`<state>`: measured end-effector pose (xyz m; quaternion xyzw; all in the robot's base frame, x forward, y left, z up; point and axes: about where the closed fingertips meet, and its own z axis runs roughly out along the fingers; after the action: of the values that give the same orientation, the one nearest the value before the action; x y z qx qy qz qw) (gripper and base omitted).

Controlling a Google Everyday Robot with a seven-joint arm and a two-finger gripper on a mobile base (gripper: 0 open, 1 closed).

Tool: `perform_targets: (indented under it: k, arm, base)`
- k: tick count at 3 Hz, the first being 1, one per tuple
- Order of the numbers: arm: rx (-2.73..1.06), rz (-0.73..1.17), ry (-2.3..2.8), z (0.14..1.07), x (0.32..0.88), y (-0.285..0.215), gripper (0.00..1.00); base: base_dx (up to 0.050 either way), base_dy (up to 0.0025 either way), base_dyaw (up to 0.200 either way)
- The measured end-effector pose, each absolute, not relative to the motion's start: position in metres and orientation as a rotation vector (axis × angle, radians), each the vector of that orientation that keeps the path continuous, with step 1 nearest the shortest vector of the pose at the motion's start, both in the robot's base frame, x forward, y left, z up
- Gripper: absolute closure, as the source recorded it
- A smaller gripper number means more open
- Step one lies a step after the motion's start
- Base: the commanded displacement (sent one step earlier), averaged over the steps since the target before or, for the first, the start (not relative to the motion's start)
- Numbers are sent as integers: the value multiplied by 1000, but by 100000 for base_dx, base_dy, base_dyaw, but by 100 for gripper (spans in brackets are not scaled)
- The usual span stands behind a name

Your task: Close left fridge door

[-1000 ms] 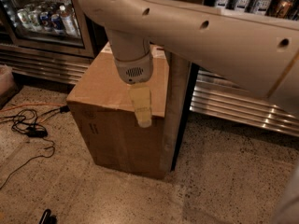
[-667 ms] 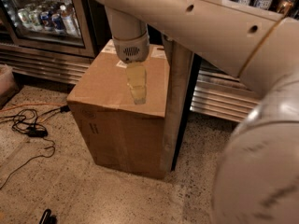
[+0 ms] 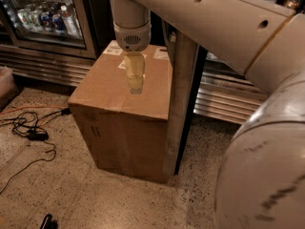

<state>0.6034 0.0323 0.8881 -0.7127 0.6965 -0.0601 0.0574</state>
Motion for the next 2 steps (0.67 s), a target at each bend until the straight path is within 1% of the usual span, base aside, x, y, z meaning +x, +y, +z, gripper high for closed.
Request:
perform_targets:
  k: [1, 2]
  arm:
    - [-2147, -208, 2089, 884, 606, 34, 19]
    - [-2137, -225, 2083, 881, 607, 34, 42]
  base:
    - [0, 0, 0]
    - [0, 0, 0]
